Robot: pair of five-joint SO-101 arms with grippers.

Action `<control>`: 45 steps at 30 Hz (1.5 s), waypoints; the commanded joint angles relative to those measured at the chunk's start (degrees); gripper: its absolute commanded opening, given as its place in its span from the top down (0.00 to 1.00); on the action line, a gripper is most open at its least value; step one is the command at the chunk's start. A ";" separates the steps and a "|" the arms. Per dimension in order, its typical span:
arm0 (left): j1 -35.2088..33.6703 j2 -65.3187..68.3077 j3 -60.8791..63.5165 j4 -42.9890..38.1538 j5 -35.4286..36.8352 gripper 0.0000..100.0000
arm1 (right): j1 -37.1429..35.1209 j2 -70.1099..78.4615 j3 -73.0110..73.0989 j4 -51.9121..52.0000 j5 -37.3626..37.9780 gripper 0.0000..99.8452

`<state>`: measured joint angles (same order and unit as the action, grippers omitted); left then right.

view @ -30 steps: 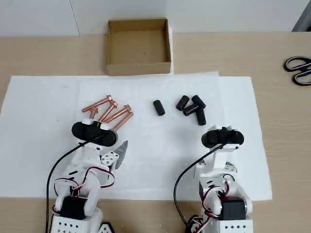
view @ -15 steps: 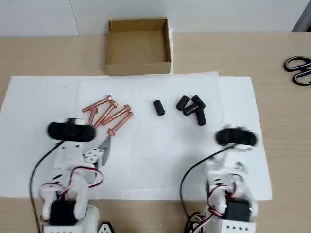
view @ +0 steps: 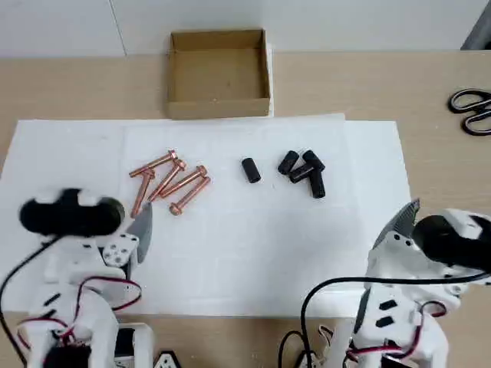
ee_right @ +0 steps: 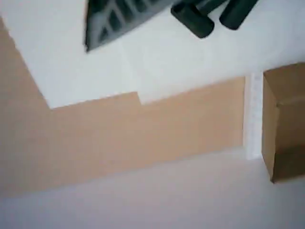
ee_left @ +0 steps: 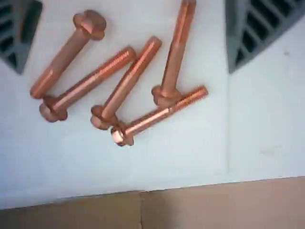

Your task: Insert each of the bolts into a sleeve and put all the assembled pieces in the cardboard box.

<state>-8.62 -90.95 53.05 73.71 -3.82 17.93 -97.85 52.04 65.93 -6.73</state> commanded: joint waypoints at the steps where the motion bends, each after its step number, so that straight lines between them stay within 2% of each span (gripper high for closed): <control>1: 0.00 14.59 -12.70 2.20 -0.26 0.74 | 0.48 11.82 -10.90 1.98 3.16 0.72; 4: 0.18 26.90 -23.43 7.03 -0.26 0.74 | -0.22 26.77 -21.89 7.34 4.57 0.72; 6: 0.18 34.90 -30.11 11.34 -0.26 0.74 | -3.30 37.32 -30.86 14.29 5.54 0.72; 8: 0.18 42.46 -35.74 15.30 -0.18 0.74 | -8.66 47.43 -40.88 23.25 5.98 0.72; 11: 0.18 52.04 -42.51 19.16 0.00 0.74 | -20.53 61.93 -53.01 33.36 6.07 0.72; 14: -0.18 57.67 -47.16 19.78 0.00 0.74 | -29.67 72.22 -56.09 32.92 7.56 0.72; 17: -0.18 59.43 -48.48 19.16 0.00 0.74 | -35.03 77.05 -58.46 32.66 6.77 0.72; 22: -0.09 59.34 -48.48 15.91 0.09 0.74 | -34.95 84.18 -57.32 29.41 5.36 0.72; 26: 0.18 59.43 -48.48 17.85 0.00 0.74 | -35.65 89.10 -57.41 27.65 5.36 0.72; 35: -0.09 59.87 -47.43 19.43 0.09 0.74 | -40.13 100.97 -57.93 15.16 5.54 0.72; 45: -0.18 59.87 -40.31 16.62 1.93 0.74 | -41.71 121.80 -80.79 18.68 5.45 0.72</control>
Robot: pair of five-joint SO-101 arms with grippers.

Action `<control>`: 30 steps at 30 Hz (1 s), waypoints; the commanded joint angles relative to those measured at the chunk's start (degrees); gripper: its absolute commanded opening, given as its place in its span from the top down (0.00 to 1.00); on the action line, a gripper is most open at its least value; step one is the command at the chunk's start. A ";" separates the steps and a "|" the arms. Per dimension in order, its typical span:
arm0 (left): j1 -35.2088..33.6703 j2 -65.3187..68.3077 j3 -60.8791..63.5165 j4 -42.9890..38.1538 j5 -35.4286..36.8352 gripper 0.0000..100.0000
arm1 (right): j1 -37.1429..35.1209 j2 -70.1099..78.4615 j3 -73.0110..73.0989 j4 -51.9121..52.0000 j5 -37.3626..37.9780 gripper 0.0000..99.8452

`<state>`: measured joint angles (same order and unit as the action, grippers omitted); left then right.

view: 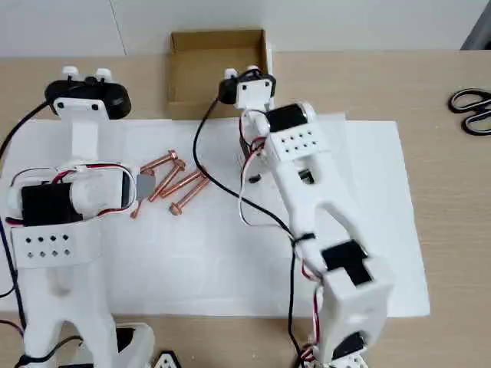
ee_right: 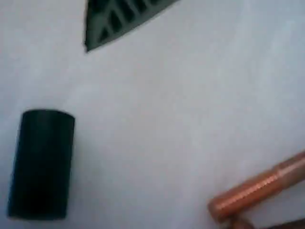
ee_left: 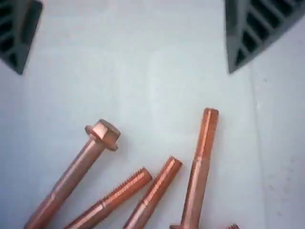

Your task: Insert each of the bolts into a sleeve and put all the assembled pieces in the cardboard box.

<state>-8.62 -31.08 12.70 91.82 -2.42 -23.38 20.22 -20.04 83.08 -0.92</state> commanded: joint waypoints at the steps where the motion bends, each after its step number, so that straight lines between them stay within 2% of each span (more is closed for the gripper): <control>1: -0.18 0.00 0.04 -1.49 0.53 0.74 | -0.40 5.93 -11.08 2.07 -0.44 0.72; 7: -0.18 0.00 0.66 -1.49 0.62 0.74 | -1.19 14.81 -18.64 2.59 -0.35 0.78; 30: -0.18 0.00 1.80 -1.41 0.62 0.74 | -2.33 23.96 -19.87 -4.35 -0.26 0.78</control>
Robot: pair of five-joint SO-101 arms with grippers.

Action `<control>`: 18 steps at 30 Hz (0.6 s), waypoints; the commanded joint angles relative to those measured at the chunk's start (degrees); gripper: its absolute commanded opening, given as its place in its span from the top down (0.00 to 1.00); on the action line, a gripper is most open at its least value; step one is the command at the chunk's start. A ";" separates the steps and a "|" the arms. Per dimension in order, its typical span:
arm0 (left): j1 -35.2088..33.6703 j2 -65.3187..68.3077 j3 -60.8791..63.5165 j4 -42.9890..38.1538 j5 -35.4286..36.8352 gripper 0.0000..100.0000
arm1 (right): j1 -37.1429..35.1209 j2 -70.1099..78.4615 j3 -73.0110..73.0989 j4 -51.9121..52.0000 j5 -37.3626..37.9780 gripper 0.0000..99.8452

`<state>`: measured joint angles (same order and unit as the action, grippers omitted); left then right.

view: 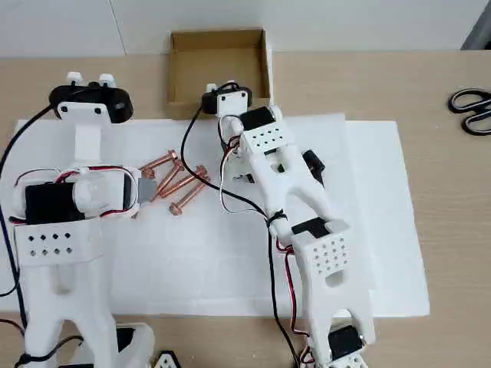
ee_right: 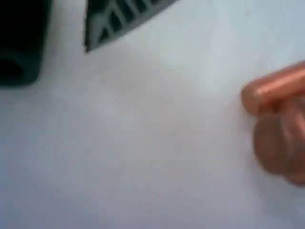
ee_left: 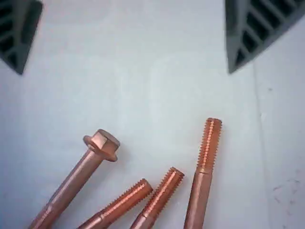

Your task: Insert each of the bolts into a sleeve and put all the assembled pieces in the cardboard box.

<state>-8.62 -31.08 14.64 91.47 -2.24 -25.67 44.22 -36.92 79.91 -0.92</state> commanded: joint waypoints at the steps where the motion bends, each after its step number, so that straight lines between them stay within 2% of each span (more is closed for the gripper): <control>1: -0.18 0.00 -0.13 -1.05 0.44 0.74 | -0.04 0.40 -2.99 -1.27 -0.26 0.78; 4: -0.18 0.00 -0.13 -0.97 0.44 0.74 | -0.04 1.45 -2.99 -1.27 -0.26 0.82; 10: -0.18 0.00 -0.13 -0.88 0.44 0.74 | -0.04 1.45 -2.99 -0.75 1.76 0.98; 13: -0.18 -0.09 -0.13 -0.88 0.44 0.74 | -0.04 0.84 -3.69 1.36 2.55 0.98; 18: -0.18 -0.09 -0.13 -0.88 0.44 0.74 | -0.04 -4.88 -10.11 10.86 2.55 0.99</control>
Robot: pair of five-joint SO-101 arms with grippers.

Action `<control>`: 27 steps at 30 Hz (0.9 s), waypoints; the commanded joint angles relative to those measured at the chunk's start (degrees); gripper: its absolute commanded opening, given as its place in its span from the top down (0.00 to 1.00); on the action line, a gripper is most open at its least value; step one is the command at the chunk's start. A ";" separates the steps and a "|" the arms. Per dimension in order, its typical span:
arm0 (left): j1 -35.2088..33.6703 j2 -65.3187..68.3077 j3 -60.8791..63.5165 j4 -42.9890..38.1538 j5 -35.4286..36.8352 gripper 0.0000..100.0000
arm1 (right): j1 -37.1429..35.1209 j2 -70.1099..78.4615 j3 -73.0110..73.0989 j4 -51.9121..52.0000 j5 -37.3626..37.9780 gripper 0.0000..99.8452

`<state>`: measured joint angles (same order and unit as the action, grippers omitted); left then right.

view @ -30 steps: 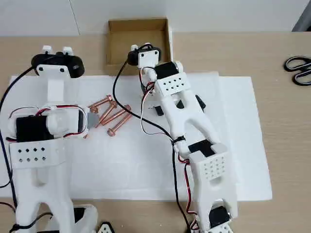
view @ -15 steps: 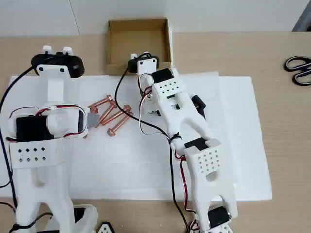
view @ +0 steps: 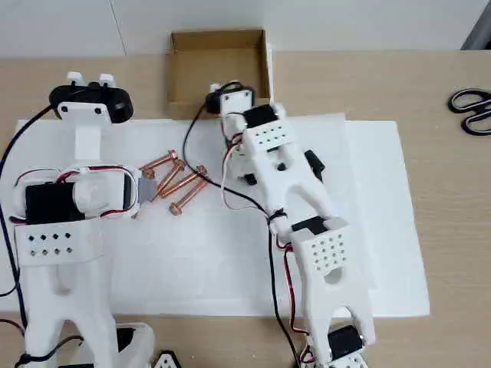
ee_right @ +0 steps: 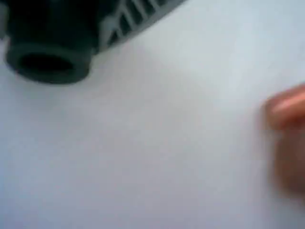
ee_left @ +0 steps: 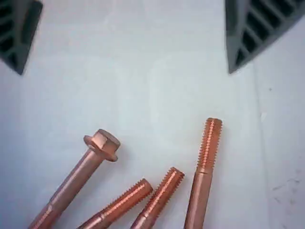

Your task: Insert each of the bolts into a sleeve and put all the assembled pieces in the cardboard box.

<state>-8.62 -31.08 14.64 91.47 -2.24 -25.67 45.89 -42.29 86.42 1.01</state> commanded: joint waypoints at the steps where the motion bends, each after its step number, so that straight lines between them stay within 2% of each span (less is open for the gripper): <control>1: -0.18 -0.09 -0.13 -0.88 0.44 0.74 | -0.04 -7.87 -5.80 6.02 0.62 0.99; 6: -0.18 -0.09 -0.13 -0.88 0.44 0.74 | -0.04 -13.49 -7.74 12.97 0.26 0.99; 17: 0.09 -0.09 -0.04 -0.88 0.44 0.74 | 1.19 -25.01 18.02 12.44 0.00 0.98; 27: -0.09 -0.09 -0.04 -0.88 0.44 0.74 | 4.35 -20.70 32.88 -1.80 -1.58 0.98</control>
<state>-8.70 -31.08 14.81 91.47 -2.24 -21.98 25.05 -10.73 87.56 0.40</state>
